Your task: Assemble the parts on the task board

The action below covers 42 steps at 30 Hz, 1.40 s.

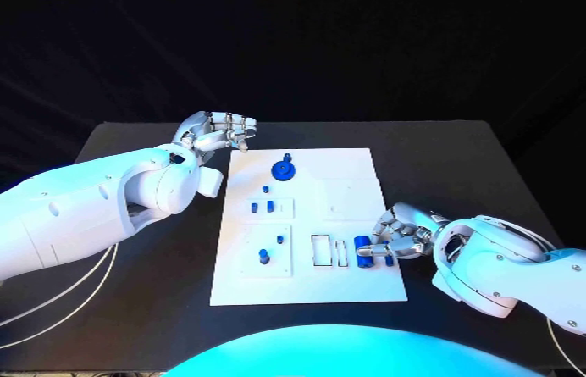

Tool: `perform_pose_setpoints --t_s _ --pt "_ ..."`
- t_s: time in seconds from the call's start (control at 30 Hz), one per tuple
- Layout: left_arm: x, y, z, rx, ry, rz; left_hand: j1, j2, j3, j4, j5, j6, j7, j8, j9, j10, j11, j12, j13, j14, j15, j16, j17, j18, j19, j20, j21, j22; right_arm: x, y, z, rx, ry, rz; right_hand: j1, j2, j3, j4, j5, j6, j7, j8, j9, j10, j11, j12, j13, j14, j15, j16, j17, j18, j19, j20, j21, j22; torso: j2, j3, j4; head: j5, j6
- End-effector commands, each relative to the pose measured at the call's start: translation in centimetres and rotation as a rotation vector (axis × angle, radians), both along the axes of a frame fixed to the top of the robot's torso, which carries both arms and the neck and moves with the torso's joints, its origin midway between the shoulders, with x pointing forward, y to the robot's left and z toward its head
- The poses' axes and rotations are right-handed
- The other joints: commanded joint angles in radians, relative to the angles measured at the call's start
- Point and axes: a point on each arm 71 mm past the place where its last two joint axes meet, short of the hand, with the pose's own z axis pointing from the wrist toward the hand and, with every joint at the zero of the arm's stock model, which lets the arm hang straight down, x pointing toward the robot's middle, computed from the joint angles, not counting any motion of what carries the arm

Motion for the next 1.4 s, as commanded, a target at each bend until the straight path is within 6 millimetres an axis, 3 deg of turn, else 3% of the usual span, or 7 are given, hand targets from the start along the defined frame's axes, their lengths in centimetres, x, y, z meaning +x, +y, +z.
perform_pose_setpoints --t_s 0.03,0.43,0.7,0.73,0.83,1.13,1.4 --pt "-0.1 -0.2 0.1 -0.014 -0.008 -0.016 -0.010 0.001 -0.004 0.004 0.001 -0.006 0.001 0.005 0.002 -0.009 0.001 0.005 -0.002 -0.006 -0.001 0.003 -0.001 0.015 -0.009 0.001 -0.006 -0.001 -0.1 0.2 -0.5 -0.033 0.017 0.017 -0.009 -0.002 -0.005 0.001 -0.003 0.005 0.000 0.007 0.002 0.005 0.000 0.005 0.058 0.077 -0.004 0.003 0.115 -0.011 0.088 -0.003 0.004 0.249 0.000 -0.0002 -0.0006 0.002 -0.001" --pt "-0.1 -0.2 0.1 -0.014 -0.006 -0.017 -0.010 0.001 -0.004 0.004 0.001 -0.006 0.001 0.005 0.002 -0.009 0.001 0.005 -0.002 -0.006 -0.001 0.003 -0.001 0.015 -0.009 0.001 -0.006 -0.001 0.0 0.9 -1.6 -0.047 0.044 0.027 0.001 0.009 -0.003 -0.002 -0.005 0.012 -0.004 0.013 0.003 0.006 -0.003 0.004 0.060 0.077 -0.007 0.002 0.112 -0.010 0.087 -0.005 0.001 0.248 0.000 -0.0004 -0.0002 0.004 -0.004" --pt "-0.1 -0.2 0.1 -0.015 -0.005 -0.017 -0.010 0.002 -0.005 0.004 0.002 -0.006 0.000 0.006 0.002 -0.011 0.001 0.007 -0.002 -0.007 -0.001 0.004 -0.001 0.015 -0.009 0.001 -0.008 -0.002 0.2 1.1 -1.9 -0.055 0.034 0.019 0.087 0.045 0.008 -0.008 0.015 0.022 -0.010 0.024 0.000 0.011 -0.010 0.005 0.066 0.077 -0.013 0.003 0.115 -0.010 0.086 -0.011 0.001 0.248 -0.001 -0.0012 -0.0006 0.005 -0.008" --pt "-0.1 -0.2 0.1 -0.015 -0.005 -0.017 -0.010 0.002 -0.005 0.004 0.002 -0.006 0.000 0.006 0.002 -0.011 0.001 0.007 -0.002 -0.007 -0.001 0.004 -0.001 0.015 -0.009 0.001 -0.008 -0.002 0.2 1.1 -1.9 -0.051 0.031 0.014 0.111 0.052 0.012 -0.009 0.058 0.024 -0.012 0.024 -0.001 0.013 -0.011 0.005 0.067 0.077 -0.015 0.003 0.116 -0.010 0.086 -0.013 0.002 0.248 -0.001 -0.0012 -0.0008 0.005 -0.008" --pt "-0.1 -0.2 0.1 -0.014 -0.005 -0.017 -0.010 0.002 -0.005 0.004 0.002 -0.006 0.000 0.006 0.002 -0.011 0.001 0.007 -0.002 -0.007 -0.001 0.004 -0.001 0.015 -0.009 0.001 -0.008 -0.002 0.1 1.1 -1.8 -0.029 0.024 -0.002 0.159 0.079 0.038 -0.012 0.063 0.036 -0.018 0.025 -0.007 0.016 -0.017 0.007 0.071 0.078 -0.019 0.004 0.119 -0.010 0.087 -0.016 0.004 0.249 -0.001 -0.0013 -0.0008 0.005 -0.008" --pt "-0.1 -0.3 0.1 -0.015 -0.004 -0.019 -0.009 0.002 -0.005 0.003 0.002 -0.006 0.000 0.007 0.003 -0.012 0.000 0.008 -0.002 -0.008 -0.001 0.004 -0.001 0.015 -0.009 0.001 -0.009 -0.003 0.0 1.4 -0.6 0.085 0.041 -0.071 0.171 0.099 0.073 -0.004 0.112 0.068 -0.031 0.027 -0.018 0.024 -0.028 0.008 0.075 0.080 -0.028 0.008 0.133 -0.012 0.088 -0.024 0.009 0.250 -0.002 -0.0015 0.0000 0.003 -0.004" --pt "-0.1 -0.4 0.1 -0.017 -0.002 -0.024 -0.009 0.002 -0.005 0.003 0.002 -0.006 0.000 0.007 0.003 -0.015 0.001 0.009 -0.003 -0.010 -0.001 0.004 -0.001 0.015 -0.010 0.001 -0.010 -0.004 0.6 2.1 1.5 0.156 0.031 -0.089 0.158 0.103 0.079 -0.003 0.118 0.078 -0.034 0.027 -0.022 0.028 -0.031 0.011 0.079 0.081 -0.031 0.010 0.140 -0.012 0.089 -0.027 0.010 0.250 -0.002 -0.0037 0.0002 0.000 -0.001"
